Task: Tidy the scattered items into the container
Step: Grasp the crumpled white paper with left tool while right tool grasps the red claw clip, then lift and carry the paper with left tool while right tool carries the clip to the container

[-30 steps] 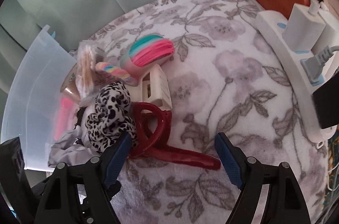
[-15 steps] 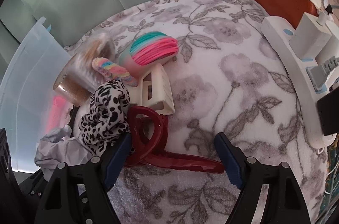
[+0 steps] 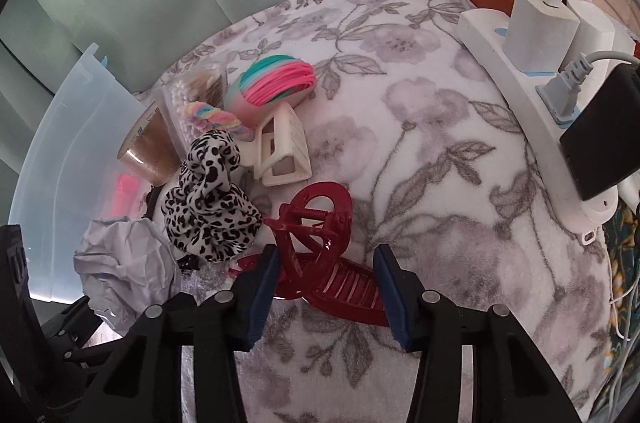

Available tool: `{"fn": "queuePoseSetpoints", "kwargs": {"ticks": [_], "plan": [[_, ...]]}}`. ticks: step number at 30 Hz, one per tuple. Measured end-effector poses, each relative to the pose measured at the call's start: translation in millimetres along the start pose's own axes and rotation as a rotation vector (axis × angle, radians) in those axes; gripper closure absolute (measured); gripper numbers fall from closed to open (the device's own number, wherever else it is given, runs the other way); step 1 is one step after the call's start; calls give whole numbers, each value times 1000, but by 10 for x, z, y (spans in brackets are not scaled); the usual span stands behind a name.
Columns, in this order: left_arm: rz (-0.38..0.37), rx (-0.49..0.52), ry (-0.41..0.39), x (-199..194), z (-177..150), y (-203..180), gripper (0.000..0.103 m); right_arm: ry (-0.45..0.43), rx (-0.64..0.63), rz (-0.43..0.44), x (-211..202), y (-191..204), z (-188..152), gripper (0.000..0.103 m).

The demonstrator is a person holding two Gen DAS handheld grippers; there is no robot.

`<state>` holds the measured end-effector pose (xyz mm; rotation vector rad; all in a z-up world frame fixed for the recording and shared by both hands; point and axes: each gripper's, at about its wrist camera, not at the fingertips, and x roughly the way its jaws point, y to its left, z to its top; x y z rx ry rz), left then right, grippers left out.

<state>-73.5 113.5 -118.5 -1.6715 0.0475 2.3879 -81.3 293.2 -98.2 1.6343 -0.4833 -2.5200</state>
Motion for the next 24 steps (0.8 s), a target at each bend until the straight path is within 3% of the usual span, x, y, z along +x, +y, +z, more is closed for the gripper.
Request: {"fn": "queuePoseSetpoints", "kwargs": {"ticks": [6,13,16,24], "plan": [[0,-10,2,16,-11,35,32,1,9,-1,86,15,27,52],[5,-20,-23,-90,-73,23,34,-5,28,37,43,-9,7,59],[5,-26,-30,-35,-44,18,34,-2,36,64,0,-5,-27,66],[-5,-11,-84,-450,-158,131,34,-30,66,98,-248,-19,-139,66]]}}
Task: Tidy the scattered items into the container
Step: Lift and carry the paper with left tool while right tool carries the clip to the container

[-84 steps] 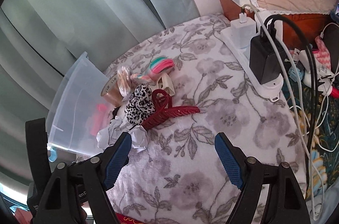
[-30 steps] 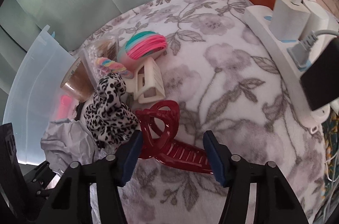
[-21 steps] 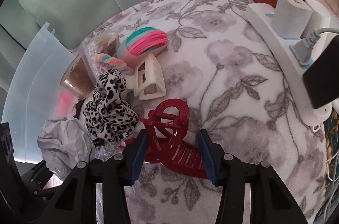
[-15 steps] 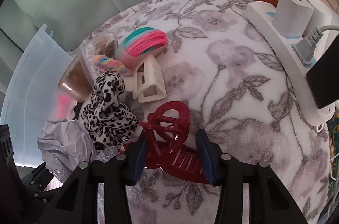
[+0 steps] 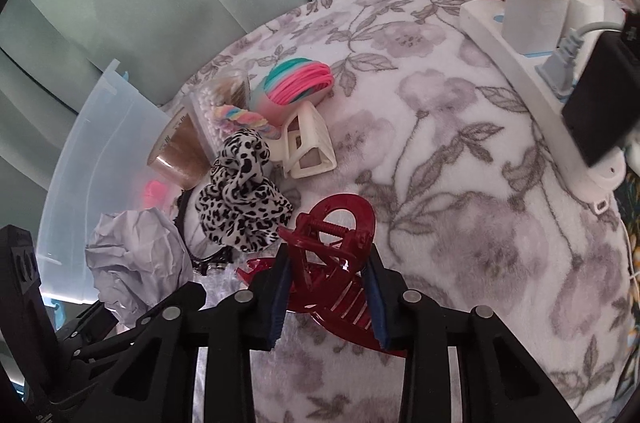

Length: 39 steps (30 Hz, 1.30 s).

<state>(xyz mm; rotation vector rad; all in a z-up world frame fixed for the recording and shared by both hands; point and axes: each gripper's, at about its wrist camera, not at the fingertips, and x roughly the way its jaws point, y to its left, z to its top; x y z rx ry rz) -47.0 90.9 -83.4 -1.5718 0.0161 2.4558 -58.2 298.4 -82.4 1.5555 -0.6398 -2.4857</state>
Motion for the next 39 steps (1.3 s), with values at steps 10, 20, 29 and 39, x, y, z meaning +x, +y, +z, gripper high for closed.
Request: {"fn": "queuePoseSetpoints", "kwargs": {"ticks": [10,20,29,39], "plan": [[-8,29,-155,-444,210,-333,34,-144,-30,25,-722,141,-99,66],[-48,14,-326,-1243,147,-262,34,-280,-47,112,-1467,461,-200,66],[-48,-26,-457,-1743,116,19,34,-377,-105,195,-1950,914,-295,66],[1,-118,-553,-2037,172,508,34,-427,-189,236,-2209,1445,-292,66]]}}
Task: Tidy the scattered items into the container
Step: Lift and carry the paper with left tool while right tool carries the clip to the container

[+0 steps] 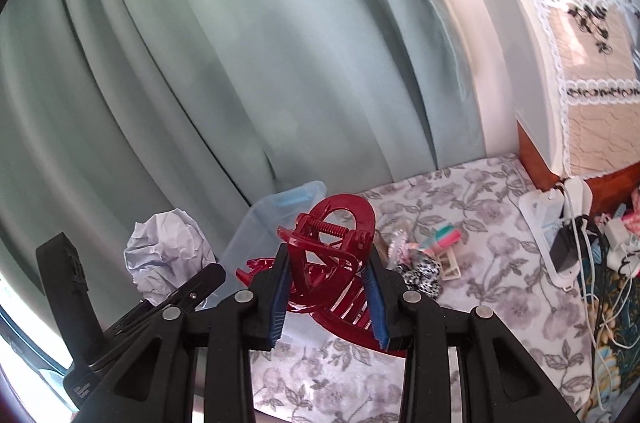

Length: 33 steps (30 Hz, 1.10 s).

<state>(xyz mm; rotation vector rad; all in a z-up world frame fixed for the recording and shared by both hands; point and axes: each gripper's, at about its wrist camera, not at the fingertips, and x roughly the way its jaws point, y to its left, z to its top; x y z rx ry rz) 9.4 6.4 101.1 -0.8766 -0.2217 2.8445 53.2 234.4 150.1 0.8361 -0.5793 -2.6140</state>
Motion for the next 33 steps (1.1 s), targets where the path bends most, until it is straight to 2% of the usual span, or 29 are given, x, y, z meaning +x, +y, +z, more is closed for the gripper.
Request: {"fn": "queuePoseSetpoints", "kwargs": {"ticks": [8,18,27,33], "plan": [[20,-72,-19,11,104,378,34,-2,-58,26,149,408,112,66],[54,-167,-21,35,106,916,34,41,-154,34,463,895,31,66],[71,-227,3,44,-7,1215,34,128,-188,30,905,1106,-102,66],[80,-252,43,212,-109,1369,34,176,-213,37,1185,1208,-181,66]]}}
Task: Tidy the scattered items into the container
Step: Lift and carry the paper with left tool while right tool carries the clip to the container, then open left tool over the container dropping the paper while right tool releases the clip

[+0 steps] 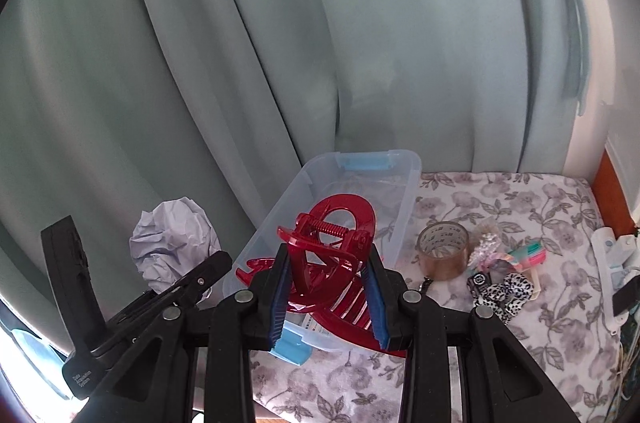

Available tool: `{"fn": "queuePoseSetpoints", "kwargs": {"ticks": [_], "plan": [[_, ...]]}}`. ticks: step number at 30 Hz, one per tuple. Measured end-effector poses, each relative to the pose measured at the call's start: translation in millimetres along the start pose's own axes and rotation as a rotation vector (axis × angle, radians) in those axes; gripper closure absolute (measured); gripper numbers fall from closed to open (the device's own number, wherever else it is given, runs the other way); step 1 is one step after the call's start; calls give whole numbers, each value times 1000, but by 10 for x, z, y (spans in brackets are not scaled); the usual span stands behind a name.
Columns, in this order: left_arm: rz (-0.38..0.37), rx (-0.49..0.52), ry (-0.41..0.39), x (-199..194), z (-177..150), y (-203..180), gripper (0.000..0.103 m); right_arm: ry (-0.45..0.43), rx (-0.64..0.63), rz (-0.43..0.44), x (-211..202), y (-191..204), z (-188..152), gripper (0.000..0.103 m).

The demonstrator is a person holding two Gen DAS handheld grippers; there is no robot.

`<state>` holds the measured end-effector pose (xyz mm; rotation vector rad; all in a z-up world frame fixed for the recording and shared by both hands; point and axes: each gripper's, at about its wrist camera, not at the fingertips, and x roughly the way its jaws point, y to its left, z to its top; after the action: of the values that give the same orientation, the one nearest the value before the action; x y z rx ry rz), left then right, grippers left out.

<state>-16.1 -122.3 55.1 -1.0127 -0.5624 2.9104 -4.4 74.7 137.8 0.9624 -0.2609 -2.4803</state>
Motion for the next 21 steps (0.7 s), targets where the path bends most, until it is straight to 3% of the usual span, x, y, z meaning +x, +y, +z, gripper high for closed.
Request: {"fn": "queuePoseSetpoints", "kwargs": {"ticks": [12,21], "plan": [[14,-13,73,425,13,-66,34,93,-10,8,513,46,-19,66],[30,-20,112,498,26,192,33,126,15,12,852,-51,38,66]]}}
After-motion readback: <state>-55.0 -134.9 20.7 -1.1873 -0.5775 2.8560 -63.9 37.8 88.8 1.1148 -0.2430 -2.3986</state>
